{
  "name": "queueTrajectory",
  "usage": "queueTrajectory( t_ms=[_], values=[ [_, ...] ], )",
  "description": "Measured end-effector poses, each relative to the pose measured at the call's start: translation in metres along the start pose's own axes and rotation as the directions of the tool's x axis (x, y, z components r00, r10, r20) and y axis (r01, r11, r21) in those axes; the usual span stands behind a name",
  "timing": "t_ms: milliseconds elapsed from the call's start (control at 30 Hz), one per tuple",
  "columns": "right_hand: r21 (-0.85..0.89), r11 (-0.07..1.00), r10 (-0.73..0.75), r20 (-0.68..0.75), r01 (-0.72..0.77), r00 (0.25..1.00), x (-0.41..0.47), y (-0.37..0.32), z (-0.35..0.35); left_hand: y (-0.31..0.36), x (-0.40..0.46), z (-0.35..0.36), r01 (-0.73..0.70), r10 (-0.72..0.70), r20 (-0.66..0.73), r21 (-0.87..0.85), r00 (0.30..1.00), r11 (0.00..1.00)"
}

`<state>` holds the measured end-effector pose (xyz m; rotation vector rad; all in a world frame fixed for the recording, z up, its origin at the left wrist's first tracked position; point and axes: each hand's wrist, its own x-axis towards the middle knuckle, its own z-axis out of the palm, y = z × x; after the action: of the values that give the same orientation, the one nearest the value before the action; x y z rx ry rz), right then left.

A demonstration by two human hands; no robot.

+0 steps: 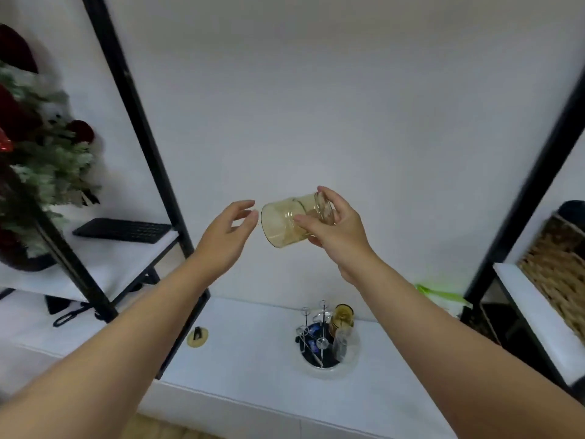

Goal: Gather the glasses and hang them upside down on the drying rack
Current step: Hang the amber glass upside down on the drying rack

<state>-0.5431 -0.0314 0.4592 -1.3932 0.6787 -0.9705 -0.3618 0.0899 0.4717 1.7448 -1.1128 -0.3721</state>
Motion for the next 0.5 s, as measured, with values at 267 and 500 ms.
queueTrajectory(
  t_ms=[267, 500],
  values=[
    [-0.502, 0.861, 0.003, -0.157, -0.082, 0.988, -0.039, 0.067, -0.042, -0.089, -0.014, 0.051, -0.06, 0.047, 0.211, 0.055, 0.976, 0.997],
    [-0.662, 0.708, 0.135, -0.214, -0.245, 0.967, -0.052, 0.164, -0.075, -0.181, -0.039, 0.119, 0.023, -0.042, 0.302, 0.066, 0.952, 0.998]
  ],
)
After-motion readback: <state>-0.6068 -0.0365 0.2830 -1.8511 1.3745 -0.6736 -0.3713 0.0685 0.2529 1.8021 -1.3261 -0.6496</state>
